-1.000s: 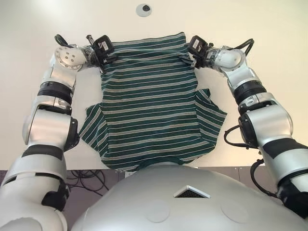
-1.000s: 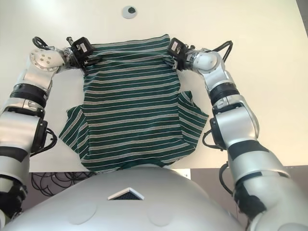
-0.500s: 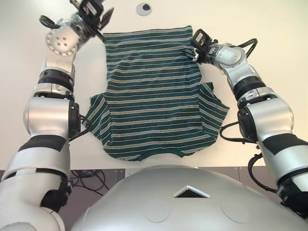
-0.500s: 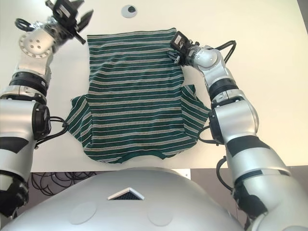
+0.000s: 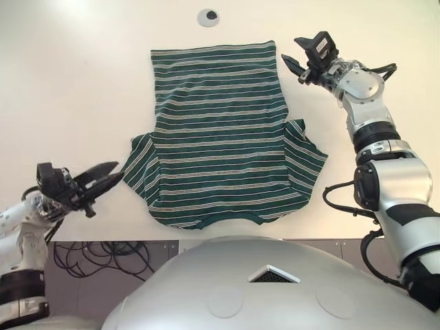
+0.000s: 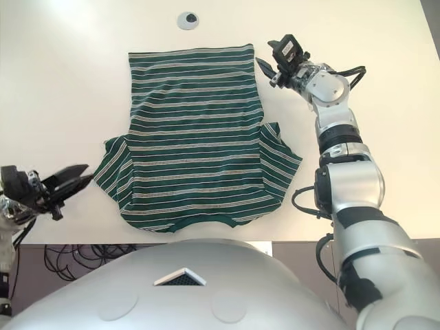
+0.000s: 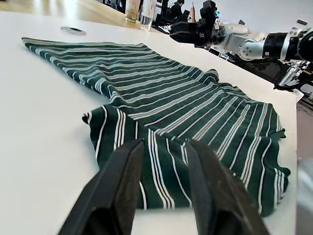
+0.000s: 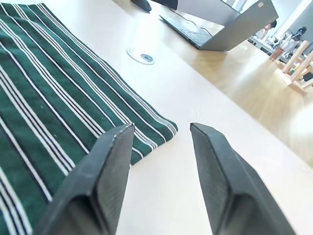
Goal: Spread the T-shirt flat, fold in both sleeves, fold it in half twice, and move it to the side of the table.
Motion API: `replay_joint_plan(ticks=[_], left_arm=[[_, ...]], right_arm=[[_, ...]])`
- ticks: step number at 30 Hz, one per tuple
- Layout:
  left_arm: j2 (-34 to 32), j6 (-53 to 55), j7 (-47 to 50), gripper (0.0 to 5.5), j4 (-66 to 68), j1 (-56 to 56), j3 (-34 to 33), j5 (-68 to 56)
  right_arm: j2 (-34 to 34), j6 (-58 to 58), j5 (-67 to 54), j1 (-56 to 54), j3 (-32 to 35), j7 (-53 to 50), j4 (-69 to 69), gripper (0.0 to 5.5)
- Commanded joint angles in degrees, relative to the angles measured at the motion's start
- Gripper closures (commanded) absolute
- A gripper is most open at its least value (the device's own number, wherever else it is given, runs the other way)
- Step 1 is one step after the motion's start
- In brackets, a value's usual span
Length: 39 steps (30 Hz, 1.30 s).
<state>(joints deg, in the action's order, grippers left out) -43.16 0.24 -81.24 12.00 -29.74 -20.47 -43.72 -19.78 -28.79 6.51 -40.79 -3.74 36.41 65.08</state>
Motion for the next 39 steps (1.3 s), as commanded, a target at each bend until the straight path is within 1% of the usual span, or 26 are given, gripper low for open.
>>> replay_joint_plan(ticks=[1, 3, 4, 7, 16, 17, 18, 19, 22, 28, 29, 33, 39], left_arm=[[-0.99, -0.53, -0.4, 3.98, 6.8, 1.04, 0.52, 5.55], [-0.1, -0.71, 1.36, 3.98, 9.63, 2.85, 2.48, 9.26], [0.4, -0.15, 2.16, 3.79, 10.23, 3.68, 3.42, 10.56], [1.34, 1.11, 4.31, 3.5, 11.11, 5.7, 4.79, 12.85], [1.37, 4.27, 5.34, 3.47, 11.5, 8.1, 6.83, 14.33], [1.32, 4.42, 5.13, 3.63, 11.27, 8.08, 7.09, 14.39], [1.17, 4.83, 4.45, 3.64, 10.81, 7.77, 7.44, 14.21], [1.04, 5.03, 3.88, 3.89, 10.39, 7.43, 7.67, 14.07], [0.8, 5.41, 3.42, 4.33, 9.89, 6.92, 7.63, 13.79], [0.69, 5.36, 3.42, 5.4, 10.12, 6.87, 6.94, 13.65], [0.69, 5.33, 3.46, 5.48, 10.22, 6.99, 6.82, 13.61], [0.48, 6.53, 1.72, 5.48, 8.65, 7.33, 5.29, 11.06], [-0.59, 14.52, -2.67, 5.48, 1.07, 7.4, 0.9, 2.84]], right_arm=[[-0.23, 0.15, -0.56, 1.41, 0.08, 0.74, -1.39, 3.4], [-0.23, 0.33, -0.55, 1.69, 0.11, 0.87, -1.7, 3.4], [-0.21, 0.38, -0.53, 1.78, 0.11, 0.97, -1.85, 3.37], [-0.33, 0.49, -0.43, 2.15, 0.11, 1.43, -2.23, 3.37], [-0.75, 0.86, -0.58, 2.83, 0.37, 1.89, -2.75, 3.37], [-0.82, 0.87, -0.62, 2.85, 0.45, 1.92, -2.78, 3.37], [-0.89, 0.88, -0.68, 2.86, 0.55, 1.97, -2.79, 3.37], [-0.93, 0.89, -0.71, 2.86, 0.66, 2.02, -2.8, 3.37], [-0.91, 1.01, -0.74, 2.82, 0.95, 2.14, -2.77, 3.37], [-0.68, 1.23, -0.71, 2.71, 1.23, 2.36, -2.75, 3.37], [-0.67, 1.26, -0.72, 2.7, 1.26, 2.37, -2.75, 3.37], [-0.6, 1.34, -0.79, 2.58, 1.42, 2.5, -2.61, 3.37], [-0.58, 1.48, -1.04, 2.58, 1.57, 2.77, -2.55, 3.37]])
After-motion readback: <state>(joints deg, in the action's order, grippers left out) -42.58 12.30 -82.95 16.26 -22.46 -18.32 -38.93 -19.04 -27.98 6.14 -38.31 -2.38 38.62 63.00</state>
